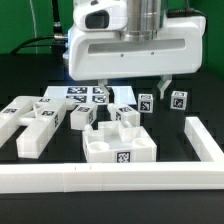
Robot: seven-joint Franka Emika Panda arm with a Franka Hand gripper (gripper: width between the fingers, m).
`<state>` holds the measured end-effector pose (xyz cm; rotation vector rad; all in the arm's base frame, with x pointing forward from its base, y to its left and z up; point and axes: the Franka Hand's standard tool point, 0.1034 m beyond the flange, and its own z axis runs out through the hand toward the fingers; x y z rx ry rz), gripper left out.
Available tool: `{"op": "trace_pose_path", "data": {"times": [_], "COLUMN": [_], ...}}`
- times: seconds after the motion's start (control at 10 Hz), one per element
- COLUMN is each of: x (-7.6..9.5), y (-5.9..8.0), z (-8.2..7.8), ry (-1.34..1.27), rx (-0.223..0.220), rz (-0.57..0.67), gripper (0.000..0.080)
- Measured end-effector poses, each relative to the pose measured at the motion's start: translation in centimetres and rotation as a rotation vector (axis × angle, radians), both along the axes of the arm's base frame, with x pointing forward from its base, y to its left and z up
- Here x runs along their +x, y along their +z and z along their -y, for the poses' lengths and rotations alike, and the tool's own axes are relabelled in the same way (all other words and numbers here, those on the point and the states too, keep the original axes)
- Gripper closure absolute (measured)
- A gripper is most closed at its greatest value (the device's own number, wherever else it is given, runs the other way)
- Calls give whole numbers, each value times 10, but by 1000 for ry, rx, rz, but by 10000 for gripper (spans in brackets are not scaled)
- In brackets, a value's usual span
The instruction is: Assemble chair
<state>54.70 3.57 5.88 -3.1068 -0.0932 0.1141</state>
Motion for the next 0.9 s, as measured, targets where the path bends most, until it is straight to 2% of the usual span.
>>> {"op": "trace_pose_path", "data": {"times": [0.1, 0.2, 0.5, 0.7, 0.9], "x": [15, 18, 17, 17, 25], "y": [-7, -6, -7, -17, -25], "z": [-3, -4, -5, -2, -4], "ry": [1, 15, 15, 39, 42], "rx": [3, 11, 11, 13, 15], "rz": [15, 19, 17, 16, 18], "gripper": [150, 150, 150, 150, 150]}}
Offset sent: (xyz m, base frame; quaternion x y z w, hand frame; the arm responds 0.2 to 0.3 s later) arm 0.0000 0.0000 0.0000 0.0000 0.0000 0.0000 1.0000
